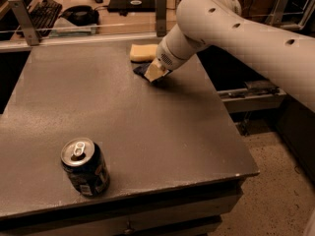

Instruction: Move rxbar blueberry near sponge

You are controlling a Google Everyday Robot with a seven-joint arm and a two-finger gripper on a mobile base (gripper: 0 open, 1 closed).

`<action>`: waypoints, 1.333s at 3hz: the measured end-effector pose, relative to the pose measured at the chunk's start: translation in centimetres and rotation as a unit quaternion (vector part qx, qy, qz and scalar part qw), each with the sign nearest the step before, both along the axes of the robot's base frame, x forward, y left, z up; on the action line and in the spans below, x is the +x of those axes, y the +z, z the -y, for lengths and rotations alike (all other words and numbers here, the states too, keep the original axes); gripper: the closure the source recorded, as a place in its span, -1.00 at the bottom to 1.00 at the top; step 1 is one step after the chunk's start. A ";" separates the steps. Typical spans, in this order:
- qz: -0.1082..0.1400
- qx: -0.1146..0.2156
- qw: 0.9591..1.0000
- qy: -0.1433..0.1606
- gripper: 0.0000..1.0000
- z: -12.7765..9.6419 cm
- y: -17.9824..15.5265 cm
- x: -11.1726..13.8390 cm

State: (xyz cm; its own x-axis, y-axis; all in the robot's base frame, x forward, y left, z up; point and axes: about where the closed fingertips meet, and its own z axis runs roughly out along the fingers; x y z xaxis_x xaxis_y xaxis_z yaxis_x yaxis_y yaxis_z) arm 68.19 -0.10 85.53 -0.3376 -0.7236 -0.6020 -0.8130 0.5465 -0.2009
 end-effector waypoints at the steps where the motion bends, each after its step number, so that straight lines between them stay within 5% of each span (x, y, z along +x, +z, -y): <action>1: -0.001 -0.001 1.000 0.001 -0.21 -0.2 -0.1 0.0; 3: 0.008 0.002 1.000 -0.002 -1.00 0.2 0.4 -0.4; 4: 0.037 0.000 0.999 -0.016 -1.00 1.5 2.2 -0.6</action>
Offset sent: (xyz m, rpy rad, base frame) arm -0.0004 0.0015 -0.0011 -0.0011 0.0019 0.0024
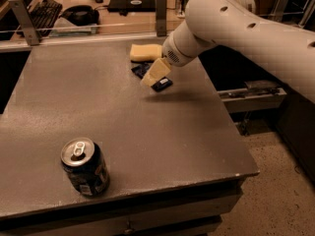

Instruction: Move rxbar blueberry near sponge

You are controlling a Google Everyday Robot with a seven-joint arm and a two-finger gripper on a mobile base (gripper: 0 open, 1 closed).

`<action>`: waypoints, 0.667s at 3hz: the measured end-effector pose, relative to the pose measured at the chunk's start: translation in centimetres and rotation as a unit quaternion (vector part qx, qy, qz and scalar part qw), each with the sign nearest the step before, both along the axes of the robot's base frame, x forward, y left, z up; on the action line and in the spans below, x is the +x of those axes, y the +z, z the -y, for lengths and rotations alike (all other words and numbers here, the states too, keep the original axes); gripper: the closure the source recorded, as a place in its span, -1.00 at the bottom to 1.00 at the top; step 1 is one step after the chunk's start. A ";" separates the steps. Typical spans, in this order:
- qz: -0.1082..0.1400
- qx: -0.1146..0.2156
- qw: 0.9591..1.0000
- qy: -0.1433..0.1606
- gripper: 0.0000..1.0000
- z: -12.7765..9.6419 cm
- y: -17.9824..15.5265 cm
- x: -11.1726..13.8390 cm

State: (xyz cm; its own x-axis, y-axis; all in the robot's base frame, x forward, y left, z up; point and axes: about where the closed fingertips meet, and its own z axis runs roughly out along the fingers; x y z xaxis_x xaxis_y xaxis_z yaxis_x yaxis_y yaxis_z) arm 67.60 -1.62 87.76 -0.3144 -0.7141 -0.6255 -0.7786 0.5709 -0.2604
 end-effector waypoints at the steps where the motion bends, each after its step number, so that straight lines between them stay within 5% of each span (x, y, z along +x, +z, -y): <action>1: 0.047 0.019 0.999 -0.015 -1.00 3.1 3.6 -0.9; 2: 0.101 0.039 0.994 -0.021 -1.00 9.4 8.6 -3.3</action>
Offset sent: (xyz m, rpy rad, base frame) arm -0.0537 -0.1588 0.1400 0.1381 -0.3077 -0.0605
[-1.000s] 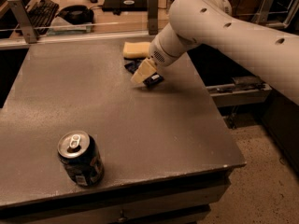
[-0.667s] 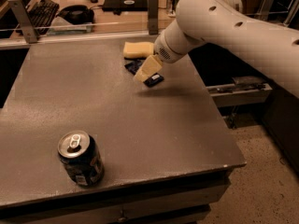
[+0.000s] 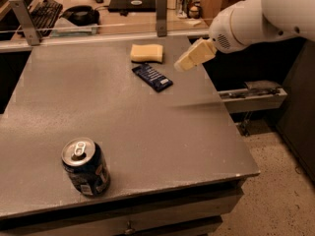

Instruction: Move rxbar blueberry near sponge

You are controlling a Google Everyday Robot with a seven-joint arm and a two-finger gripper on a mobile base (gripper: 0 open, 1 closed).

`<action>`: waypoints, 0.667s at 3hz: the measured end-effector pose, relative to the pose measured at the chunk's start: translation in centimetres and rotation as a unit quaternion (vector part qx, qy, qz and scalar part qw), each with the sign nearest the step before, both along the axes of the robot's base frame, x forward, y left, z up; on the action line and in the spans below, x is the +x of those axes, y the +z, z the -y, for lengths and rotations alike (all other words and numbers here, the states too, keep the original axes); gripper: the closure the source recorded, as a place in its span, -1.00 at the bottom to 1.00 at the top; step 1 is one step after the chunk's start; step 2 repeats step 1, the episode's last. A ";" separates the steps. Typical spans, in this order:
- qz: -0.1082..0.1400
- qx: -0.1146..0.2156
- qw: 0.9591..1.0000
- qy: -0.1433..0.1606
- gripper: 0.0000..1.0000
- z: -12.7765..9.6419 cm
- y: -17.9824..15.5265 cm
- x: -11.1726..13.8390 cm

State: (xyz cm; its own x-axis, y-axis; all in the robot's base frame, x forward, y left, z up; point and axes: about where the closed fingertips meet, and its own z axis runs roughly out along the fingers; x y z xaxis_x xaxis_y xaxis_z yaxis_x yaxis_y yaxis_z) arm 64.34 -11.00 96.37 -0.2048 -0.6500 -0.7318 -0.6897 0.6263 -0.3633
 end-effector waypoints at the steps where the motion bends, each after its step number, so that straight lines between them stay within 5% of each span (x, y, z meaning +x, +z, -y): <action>1: -0.001 0.001 1.000 0.000 -1.00 -0.2 0.0 0.0; 2: -0.001 0.001 1.000 0.000 -1.00 -0.2 0.0 0.0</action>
Offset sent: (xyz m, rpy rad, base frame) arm 0.0000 0.0000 0.0000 0.0000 0.0000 0.0000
